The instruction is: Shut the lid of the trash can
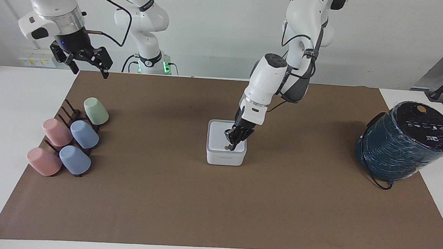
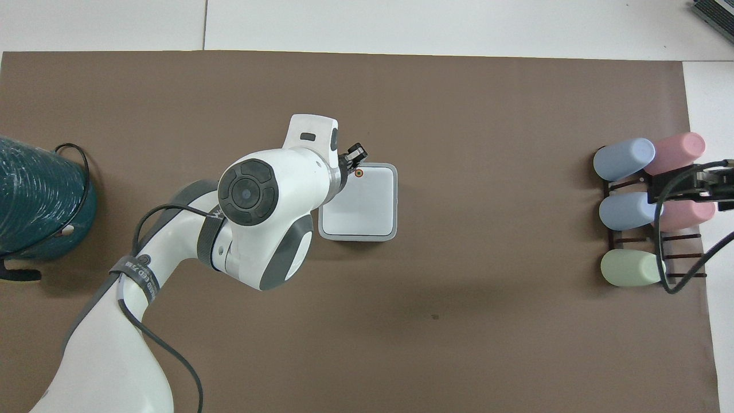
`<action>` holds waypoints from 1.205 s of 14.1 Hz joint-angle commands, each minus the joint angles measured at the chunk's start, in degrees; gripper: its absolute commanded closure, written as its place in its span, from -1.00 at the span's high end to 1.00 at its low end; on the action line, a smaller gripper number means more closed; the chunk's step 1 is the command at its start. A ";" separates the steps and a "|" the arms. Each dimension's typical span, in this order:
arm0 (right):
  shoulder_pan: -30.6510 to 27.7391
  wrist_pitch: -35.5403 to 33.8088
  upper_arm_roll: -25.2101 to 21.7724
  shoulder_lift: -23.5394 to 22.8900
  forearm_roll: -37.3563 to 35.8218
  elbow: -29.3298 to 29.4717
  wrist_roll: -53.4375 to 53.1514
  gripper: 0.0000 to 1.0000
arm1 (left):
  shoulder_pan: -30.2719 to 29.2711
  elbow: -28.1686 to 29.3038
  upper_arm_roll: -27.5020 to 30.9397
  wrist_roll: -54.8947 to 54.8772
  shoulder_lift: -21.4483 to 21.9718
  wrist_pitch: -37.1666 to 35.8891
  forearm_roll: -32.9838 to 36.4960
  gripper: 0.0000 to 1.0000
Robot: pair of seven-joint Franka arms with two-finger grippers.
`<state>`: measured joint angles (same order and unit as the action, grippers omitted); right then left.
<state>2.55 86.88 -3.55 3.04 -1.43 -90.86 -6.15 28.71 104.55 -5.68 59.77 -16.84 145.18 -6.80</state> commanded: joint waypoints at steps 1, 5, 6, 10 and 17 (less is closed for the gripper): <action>-0.52 0.13 0.21 0.83 0.99 -0.72 1.49 1.00 | -2.07 -5.56 0.24 -1.66 3.56 -14.08 0.21 -1.00; -0.52 0.13 0.21 0.83 0.99 -0.72 1.49 1.00 | -6.64 -14.72 0.32 -6.67 5.75 -32.12 0.38 -1.00; -0.52 0.13 0.21 0.83 0.99 -0.72 1.49 1.00 | -8.39 -14.72 0.24 -9.38 7.42 -34.07 0.73 -1.00; -0.52 0.13 0.21 0.83 0.99 -0.72 1.49 1.00 | -17.36 -14.99 0.50 -27.55 13.84 -45.48 0.82 -1.00; -0.52 0.13 0.21 0.83 0.99 -0.72 1.49 1.00 | -23.26 -14.99 0.41 -48.85 16.49 -53.59 7.67 -1.00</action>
<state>2.55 86.88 -3.55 3.04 -1.43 -90.86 -6.15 6.39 89.14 -4.63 15.26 -1.15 93.57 -1.57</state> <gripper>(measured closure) 0.000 0.991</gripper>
